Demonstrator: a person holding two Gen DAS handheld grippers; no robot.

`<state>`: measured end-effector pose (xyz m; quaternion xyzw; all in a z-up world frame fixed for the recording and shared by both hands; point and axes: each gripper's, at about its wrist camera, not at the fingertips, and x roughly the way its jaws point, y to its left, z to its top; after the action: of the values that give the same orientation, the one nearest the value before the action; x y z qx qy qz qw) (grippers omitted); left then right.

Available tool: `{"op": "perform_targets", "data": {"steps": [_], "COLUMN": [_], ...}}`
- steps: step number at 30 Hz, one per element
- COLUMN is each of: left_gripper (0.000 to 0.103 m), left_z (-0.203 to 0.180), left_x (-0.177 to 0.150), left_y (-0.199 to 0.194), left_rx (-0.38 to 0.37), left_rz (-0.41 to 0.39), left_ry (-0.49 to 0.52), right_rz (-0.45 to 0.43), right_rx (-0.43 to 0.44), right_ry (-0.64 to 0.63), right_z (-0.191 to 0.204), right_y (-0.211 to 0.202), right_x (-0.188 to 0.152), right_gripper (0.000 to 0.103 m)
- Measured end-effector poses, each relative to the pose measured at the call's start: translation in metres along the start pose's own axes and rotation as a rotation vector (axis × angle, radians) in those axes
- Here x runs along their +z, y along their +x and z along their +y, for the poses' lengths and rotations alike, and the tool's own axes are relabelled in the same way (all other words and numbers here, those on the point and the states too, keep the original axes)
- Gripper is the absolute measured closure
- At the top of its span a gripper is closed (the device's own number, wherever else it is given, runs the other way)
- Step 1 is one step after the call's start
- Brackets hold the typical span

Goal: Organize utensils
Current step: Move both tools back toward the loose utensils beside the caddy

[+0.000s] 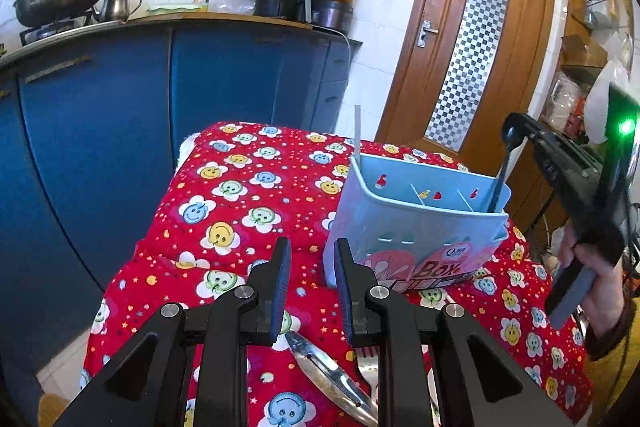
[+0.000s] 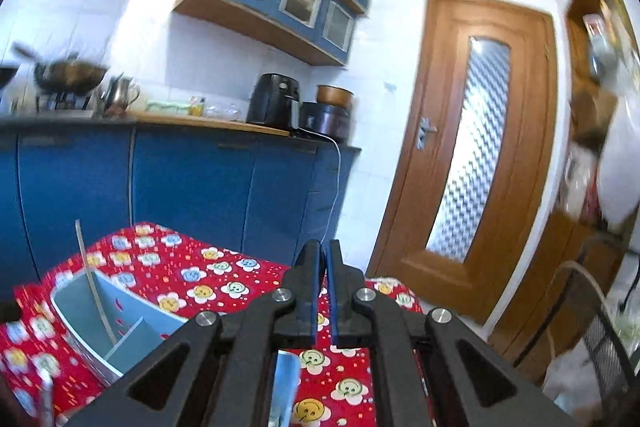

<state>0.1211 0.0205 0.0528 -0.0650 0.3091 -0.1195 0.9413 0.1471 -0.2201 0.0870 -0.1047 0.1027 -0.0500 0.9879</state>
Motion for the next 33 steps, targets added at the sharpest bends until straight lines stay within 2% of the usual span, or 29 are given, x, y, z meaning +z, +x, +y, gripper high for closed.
{"op": "perform_targets", "data": {"steps": [4,6,10,17,23,29,33], "left_gripper": [0.081,0.081,0.081,0.081,0.081,0.081,0.081], "left_z": [0.005,0.006,0.009,0.005,-0.002,-0.004,-0.009], "left_x": [-0.002,-0.003,-0.005,-0.013,-0.023,-0.039,-0.047], "left_y": [0.001,0.001,0.000,-0.001,0.002,0.007,0.010], "left_rx": [0.006,0.010,-0.001,-0.013,-0.032,-0.084,-0.113], "left_rz": [0.008,0.015,0.038,0.107,0.237,0.391,0.455], "left_ry": [-0.010,-0.012,-0.024,-0.011,-0.001,-0.061,-0.087], "right_rz": [0.011,0.037,0.072,0.093,0.175,0.295,0.371], "right_rx": [0.062,0.132,0.212,0.268,0.314,0.365,0.386], "right_ry": [-0.038,-0.018,0.026,0.119,0.202,0.221,0.198], "right_z": [0.018,0.021,0.021,0.006,-0.012,-0.018,-0.014], "right_y": [-0.001,-0.002,-0.011,-0.041,-0.061,-0.072,-0.078], "right_x": [-0.010,-0.014,-0.017,-0.016,-0.019,-0.034,-0.046], "right_gripper": [0.099,0.099,0.078,0.072,0.071,0.071,0.071]}}
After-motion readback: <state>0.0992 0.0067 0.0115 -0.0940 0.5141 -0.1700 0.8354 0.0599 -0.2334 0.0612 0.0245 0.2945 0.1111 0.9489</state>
